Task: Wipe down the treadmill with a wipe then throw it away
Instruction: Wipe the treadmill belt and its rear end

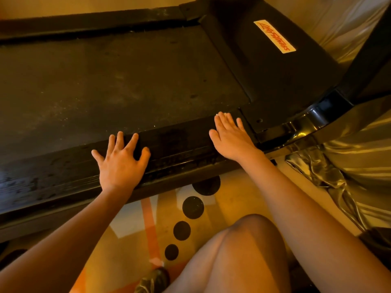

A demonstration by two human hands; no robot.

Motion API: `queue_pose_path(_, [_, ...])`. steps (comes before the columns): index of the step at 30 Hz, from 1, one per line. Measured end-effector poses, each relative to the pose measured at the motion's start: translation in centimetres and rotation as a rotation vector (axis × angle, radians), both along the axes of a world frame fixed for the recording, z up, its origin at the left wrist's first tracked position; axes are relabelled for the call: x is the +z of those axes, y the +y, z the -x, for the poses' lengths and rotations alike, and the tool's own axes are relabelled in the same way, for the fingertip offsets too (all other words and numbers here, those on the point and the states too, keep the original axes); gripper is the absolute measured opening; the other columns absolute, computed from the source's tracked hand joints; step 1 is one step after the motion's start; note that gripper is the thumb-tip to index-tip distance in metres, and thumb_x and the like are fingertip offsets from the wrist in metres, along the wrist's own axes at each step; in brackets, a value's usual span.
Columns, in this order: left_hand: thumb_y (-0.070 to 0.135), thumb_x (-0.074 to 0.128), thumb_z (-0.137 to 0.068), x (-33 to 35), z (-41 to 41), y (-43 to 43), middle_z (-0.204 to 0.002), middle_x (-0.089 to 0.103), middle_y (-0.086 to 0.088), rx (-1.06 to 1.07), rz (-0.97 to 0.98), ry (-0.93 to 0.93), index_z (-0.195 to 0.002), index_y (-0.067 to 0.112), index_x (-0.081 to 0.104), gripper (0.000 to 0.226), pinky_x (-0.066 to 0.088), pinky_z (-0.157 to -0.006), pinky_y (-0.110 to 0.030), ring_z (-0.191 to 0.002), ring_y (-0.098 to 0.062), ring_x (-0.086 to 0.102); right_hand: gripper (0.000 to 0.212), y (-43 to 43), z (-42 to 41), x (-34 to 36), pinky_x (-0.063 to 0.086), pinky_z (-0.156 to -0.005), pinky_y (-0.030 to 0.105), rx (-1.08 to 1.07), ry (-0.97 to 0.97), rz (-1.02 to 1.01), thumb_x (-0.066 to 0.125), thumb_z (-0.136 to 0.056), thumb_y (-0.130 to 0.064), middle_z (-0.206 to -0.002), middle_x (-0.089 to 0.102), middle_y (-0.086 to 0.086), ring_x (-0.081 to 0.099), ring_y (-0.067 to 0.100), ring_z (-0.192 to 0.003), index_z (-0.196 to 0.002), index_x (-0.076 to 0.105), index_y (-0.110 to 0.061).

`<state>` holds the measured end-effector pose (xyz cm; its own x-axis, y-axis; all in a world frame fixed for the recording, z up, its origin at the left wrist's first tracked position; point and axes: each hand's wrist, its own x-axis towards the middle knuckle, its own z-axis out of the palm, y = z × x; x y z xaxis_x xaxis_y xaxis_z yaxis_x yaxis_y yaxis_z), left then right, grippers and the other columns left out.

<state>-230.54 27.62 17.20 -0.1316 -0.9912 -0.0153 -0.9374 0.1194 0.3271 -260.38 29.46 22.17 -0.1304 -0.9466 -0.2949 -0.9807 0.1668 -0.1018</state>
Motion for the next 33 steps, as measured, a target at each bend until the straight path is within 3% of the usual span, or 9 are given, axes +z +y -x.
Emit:
queue_pose_path(9, [0.06,0.032,-0.104,0.1,-0.2,-0.1,-0.169,0.019,-0.011,-0.014,-0.003,-0.002,-0.16,0.03,0.03,0.063,0.003,-0.119,-0.07,-0.158,-0.03,0.007,0.063,6.6,0.6,-0.2,-0.013,-0.125,0.039,0.059,0.021,0.001,0.01,-0.11,-0.049,-0.171,-0.015,-0.002,-0.019,0.015,-0.156,-0.164,-0.007,-0.02])
queue_pose_path(17, [0.061,0.032,-0.104,0.3,-0.2,-0.1,-0.169,0.021,-0.01,-0.014,-0.004,-0.008,-0.16,0.03,0.031,0.064,0.003,-0.12,-0.07,-0.157,-0.03,0.009,0.062,0.5,0.2,0.2,-0.01,-0.126,0.044,-0.033,-0.035,0.011,0.009,-0.111,-0.046,-0.172,-0.01,0.003,-0.013,0.019,-0.157,-0.164,-0.002,-0.016])
queue_pose_path(24, [0.061,0.032,-0.104,0.2,-0.1,-0.2,-0.169,0.02,-0.01,-0.013,-0.016,-0.008,-0.16,0.03,0.03,0.064,0.004,-0.119,-0.071,-0.157,-0.03,0.008,0.061,7.5,-1.8,-0.4,-0.012,-0.125,0.04,-0.004,-0.061,0.052,0.01,-0.11,-0.047,-0.171,-0.011,-0.003,-0.017,0.014,-0.156,-0.164,-0.003,-0.02])
queue_pose_path(33, [0.06,0.032,-0.104,0.3,-0.3,-0.1,-0.169,0.02,-0.01,-0.019,-0.012,0.006,-0.16,0.03,0.031,0.063,0.003,-0.12,-0.071,-0.158,-0.03,0.009,0.06,2.3,-1.9,-0.5,-0.011,-0.124,0.04,-0.097,-0.129,0.067,0.009,-0.111,-0.044,-0.172,-0.006,0.001,-0.011,0.018,-0.157,-0.165,0.002,-0.018])
